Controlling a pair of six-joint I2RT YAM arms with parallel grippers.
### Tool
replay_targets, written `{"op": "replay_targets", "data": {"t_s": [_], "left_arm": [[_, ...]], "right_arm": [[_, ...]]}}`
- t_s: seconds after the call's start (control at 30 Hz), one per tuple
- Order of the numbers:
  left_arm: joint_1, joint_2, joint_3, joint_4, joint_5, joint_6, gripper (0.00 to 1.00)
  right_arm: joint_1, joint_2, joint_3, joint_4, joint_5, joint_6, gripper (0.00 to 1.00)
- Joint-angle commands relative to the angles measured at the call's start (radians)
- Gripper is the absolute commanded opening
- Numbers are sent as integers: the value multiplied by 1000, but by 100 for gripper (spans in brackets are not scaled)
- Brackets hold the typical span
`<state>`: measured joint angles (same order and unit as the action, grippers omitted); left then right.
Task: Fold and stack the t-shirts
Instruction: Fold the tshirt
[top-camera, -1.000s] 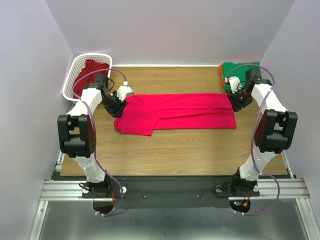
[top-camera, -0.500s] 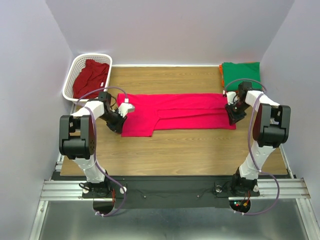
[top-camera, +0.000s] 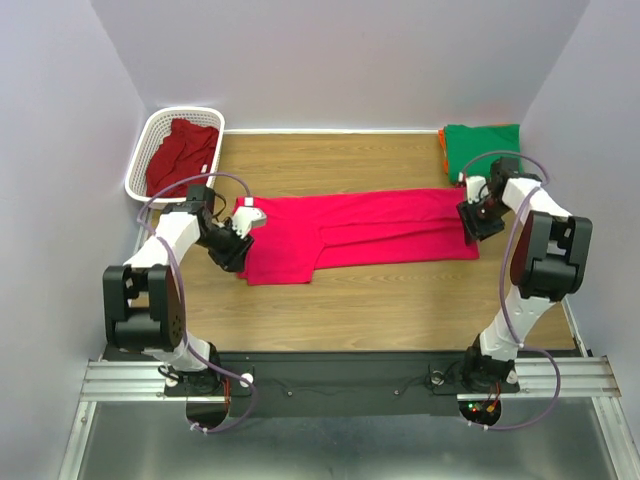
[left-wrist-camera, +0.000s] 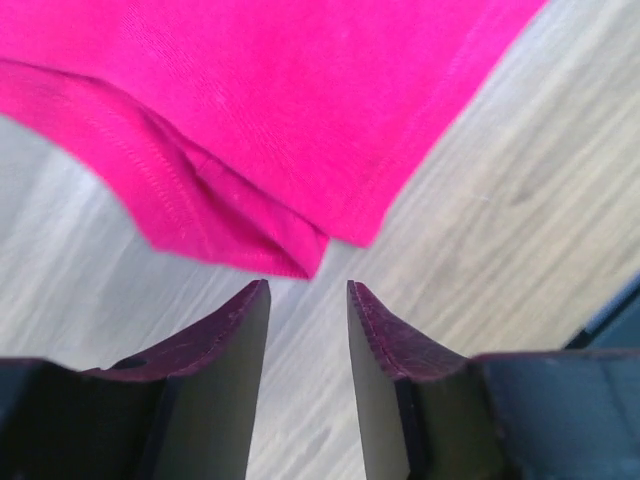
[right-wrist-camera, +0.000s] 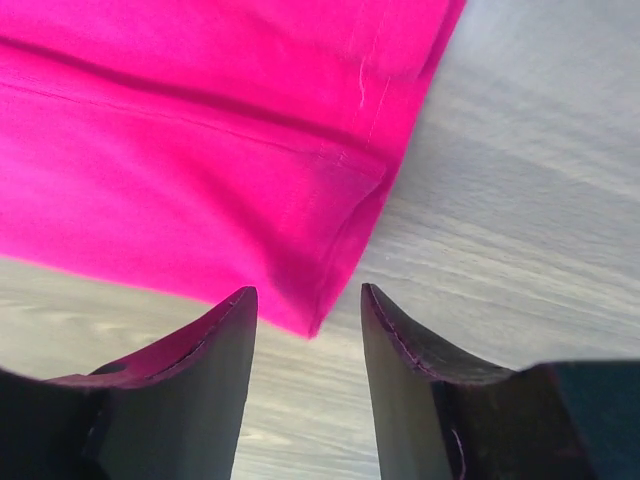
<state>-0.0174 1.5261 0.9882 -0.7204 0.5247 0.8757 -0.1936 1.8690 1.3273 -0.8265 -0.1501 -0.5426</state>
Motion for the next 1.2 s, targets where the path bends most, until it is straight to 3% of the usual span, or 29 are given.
{"op": "replay_targets", "data": {"t_s": [0.0, 0.17, 0.3, 0.47, 0.53, 0.8, 1.17], "left_arm": [[2, -86, 81, -143, 50, 37, 49], [-4, -119, 12, -188, 55, 89, 53], [-27, -126, -69, -136, 31, 65, 54], [-78, -112, -126, -45, -14, 13, 56], [-90, -93, -134, -36, -15, -1, 56], [-154, 8, -149, 59, -29, -72, 57], [-168, 66, -118, 99, -11, -112, 51]], "right_arm": [[19, -149, 127, -101, -201, 73, 52], [222, -229, 52, -66, -382, 272, 52], [432, -228, -28, 102, -439, 470, 52], [600, -191, -141, 387, -456, 712, 53], [658, -162, -142, 427, -459, 748, 54], [834, -36, -157, 648, -422, 923, 55], [931, 93, -117, 687, -417, 975, 57]]}}
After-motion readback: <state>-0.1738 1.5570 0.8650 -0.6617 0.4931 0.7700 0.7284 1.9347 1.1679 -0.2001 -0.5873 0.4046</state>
